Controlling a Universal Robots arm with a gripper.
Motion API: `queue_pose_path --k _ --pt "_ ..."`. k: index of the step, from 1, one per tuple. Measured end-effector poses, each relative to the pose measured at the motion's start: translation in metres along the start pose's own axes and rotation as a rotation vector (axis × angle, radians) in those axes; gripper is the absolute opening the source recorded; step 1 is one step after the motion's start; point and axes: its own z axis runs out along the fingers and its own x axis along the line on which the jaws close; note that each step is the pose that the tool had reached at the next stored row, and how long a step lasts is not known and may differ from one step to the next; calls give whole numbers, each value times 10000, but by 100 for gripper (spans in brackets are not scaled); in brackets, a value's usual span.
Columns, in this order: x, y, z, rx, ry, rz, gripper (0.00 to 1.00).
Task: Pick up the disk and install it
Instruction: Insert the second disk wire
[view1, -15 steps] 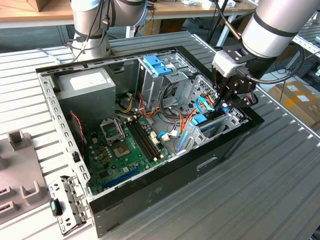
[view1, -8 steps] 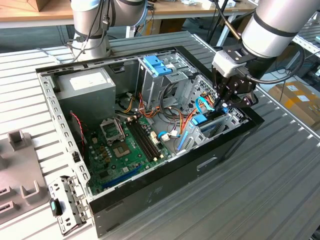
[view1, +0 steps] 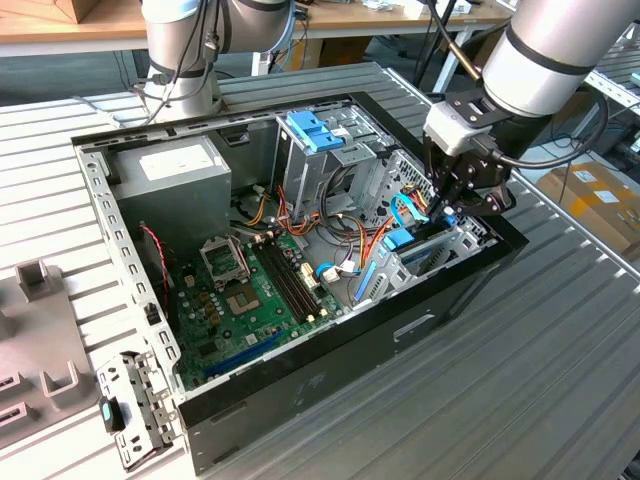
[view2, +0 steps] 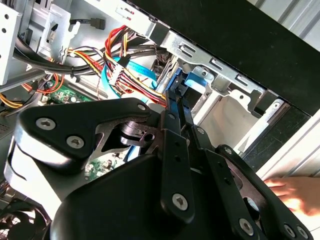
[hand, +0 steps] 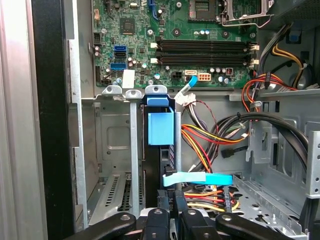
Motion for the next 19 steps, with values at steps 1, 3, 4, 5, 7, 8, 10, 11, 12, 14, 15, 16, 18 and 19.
queue_pose_path --k 1,3,4,5,7,8,10,11,12,14,15,16,18,19 --pt "0 0 2 0 0 -1 16" --pt "0 0 6 0 -1 0 16" --pt "1 1 11 0 -4 0 16" --pt "1 1 17 0 -1 0 16" --pt "2 1 21 0 1 -1 16" --pt "2 2 22 0 1 0 16" --pt "3 3 42 0 -4 -1 16" --pt "4 4 49 0 1 -1 16" --pt "5 4 59 0 5 -1 16" --pt "5 5 67 -1 3 0 16" --pt "5 5 70 -1 0 0 16" --pt "5 5 69 -1 0 0 16" --pt "5 5 70 -1 0 0 16" --pt "5 5 70 -1 0 0 16"
